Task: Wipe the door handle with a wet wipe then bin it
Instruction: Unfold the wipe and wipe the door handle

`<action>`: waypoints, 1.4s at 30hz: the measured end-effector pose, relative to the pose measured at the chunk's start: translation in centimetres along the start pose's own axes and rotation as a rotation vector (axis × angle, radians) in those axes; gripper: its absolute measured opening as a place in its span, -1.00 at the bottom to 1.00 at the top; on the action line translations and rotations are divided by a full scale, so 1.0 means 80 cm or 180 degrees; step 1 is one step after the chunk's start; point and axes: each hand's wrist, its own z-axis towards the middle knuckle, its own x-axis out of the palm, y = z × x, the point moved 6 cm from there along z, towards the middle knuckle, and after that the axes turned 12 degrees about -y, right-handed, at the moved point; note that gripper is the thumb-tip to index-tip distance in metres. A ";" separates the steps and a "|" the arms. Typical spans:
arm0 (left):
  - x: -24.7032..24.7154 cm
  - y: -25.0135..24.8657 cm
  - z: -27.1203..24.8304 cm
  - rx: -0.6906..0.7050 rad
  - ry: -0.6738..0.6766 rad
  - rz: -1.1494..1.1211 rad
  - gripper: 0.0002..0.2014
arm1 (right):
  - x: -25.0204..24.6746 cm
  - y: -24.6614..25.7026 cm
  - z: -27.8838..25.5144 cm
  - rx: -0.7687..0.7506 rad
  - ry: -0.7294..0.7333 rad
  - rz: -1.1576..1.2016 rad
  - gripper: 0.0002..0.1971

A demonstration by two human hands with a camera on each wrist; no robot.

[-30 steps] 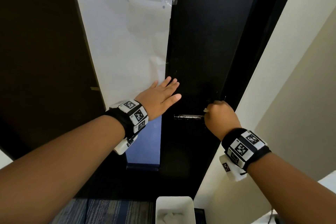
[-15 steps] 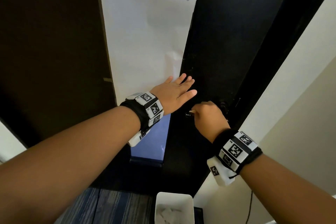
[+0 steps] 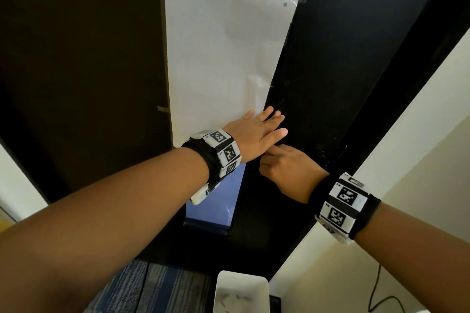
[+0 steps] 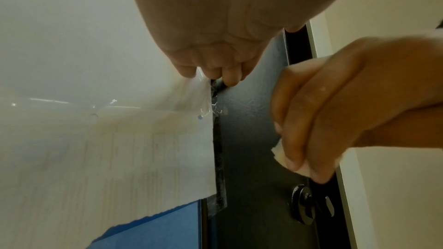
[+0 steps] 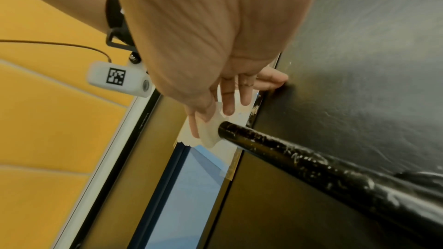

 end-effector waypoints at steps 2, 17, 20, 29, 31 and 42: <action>-0.001 -0.001 0.000 0.0011 -0.0005 0.0023 -0.42 | -0.003 0.007 -0.009 -0.0183 -0.0002 -0.0007 -0.75; -0.003 -0.008 -0.006 -0.0122 -0.0026 -0.0029 -0.41 | 0.026 -0.135 -0.133 0.2693 -0.1395 0.1061 -0.71; -0.010 -0.017 -0.013 -0.0262 0.0029 -0.0045 -0.45 | 0.043 -0.122 -0.148 0.2823 -0.1382 0.1221 -0.70; -0.016 -0.032 -0.019 -0.0370 0.0108 -0.0004 -0.47 | 0.040 -0.092 -0.206 0.4167 -0.2102 0.2134 -0.80; -0.016 -0.032 -0.018 -0.0403 0.0111 -0.0021 -0.47 | 0.042 -0.105 -0.210 0.4819 -0.2384 0.2293 -0.79; -0.009 -0.027 -0.012 -0.0348 0.0064 -0.0083 -0.44 | 0.060 -0.125 -0.161 0.4694 -0.2154 0.2125 -0.83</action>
